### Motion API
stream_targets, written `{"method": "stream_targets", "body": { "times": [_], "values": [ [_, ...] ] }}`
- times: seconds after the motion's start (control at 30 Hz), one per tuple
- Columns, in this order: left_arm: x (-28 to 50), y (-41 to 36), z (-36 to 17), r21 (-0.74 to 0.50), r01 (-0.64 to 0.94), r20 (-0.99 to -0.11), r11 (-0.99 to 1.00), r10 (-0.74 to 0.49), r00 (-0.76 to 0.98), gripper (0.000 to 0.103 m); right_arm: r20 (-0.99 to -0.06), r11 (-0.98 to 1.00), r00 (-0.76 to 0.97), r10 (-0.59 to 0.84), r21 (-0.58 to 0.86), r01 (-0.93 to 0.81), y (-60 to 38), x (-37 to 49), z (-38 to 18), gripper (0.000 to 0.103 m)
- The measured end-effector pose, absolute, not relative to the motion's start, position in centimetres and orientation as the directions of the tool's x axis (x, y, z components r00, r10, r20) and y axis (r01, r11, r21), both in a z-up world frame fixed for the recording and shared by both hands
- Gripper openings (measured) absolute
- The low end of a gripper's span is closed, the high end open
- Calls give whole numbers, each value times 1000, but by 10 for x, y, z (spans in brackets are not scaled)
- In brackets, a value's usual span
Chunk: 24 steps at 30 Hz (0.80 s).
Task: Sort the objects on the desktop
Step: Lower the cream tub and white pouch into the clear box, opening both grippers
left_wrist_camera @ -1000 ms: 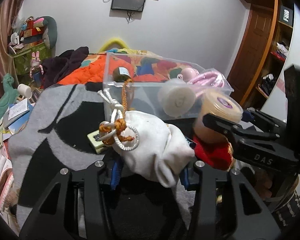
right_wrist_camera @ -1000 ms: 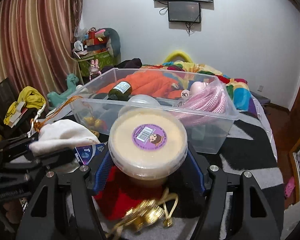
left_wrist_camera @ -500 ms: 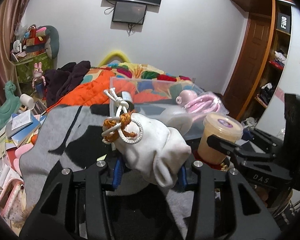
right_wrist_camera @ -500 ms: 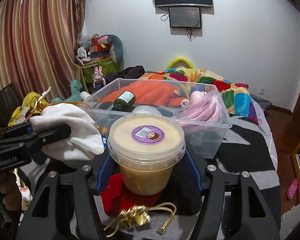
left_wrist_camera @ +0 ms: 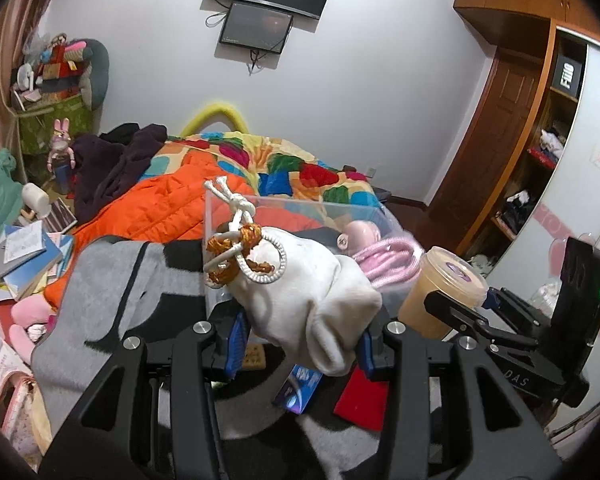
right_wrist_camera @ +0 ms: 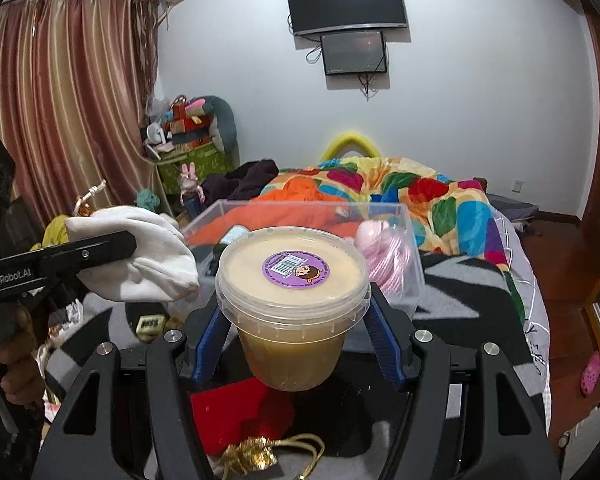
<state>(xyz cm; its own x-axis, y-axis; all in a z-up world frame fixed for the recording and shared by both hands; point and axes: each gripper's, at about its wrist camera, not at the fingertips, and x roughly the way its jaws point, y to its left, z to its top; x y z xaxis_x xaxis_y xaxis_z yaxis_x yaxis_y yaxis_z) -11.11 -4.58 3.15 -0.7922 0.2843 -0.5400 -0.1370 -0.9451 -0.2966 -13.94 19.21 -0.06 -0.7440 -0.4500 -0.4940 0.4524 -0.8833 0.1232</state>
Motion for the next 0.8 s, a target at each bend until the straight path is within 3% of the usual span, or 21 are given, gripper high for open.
{"method": "stream_targets", "body": {
  "times": [0.47,0.73,0.8],
  "values": [
    [-158,-43,21,-266,-100,-567,-959,239,-788,44,-456,-905,-788,-414,112,411,188,-177,17,61],
    [-178,-47,-4,-301,-91,-594,-949,262,-761,44,-514,-903,-747,-421,153,402,185,-206,-5,61],
    [-180,-48,-9,-306,-82,-594,-948,258,-762,44,-520,-898,-738,-431,161,410,184,-210,-9,57]
  ]
}}
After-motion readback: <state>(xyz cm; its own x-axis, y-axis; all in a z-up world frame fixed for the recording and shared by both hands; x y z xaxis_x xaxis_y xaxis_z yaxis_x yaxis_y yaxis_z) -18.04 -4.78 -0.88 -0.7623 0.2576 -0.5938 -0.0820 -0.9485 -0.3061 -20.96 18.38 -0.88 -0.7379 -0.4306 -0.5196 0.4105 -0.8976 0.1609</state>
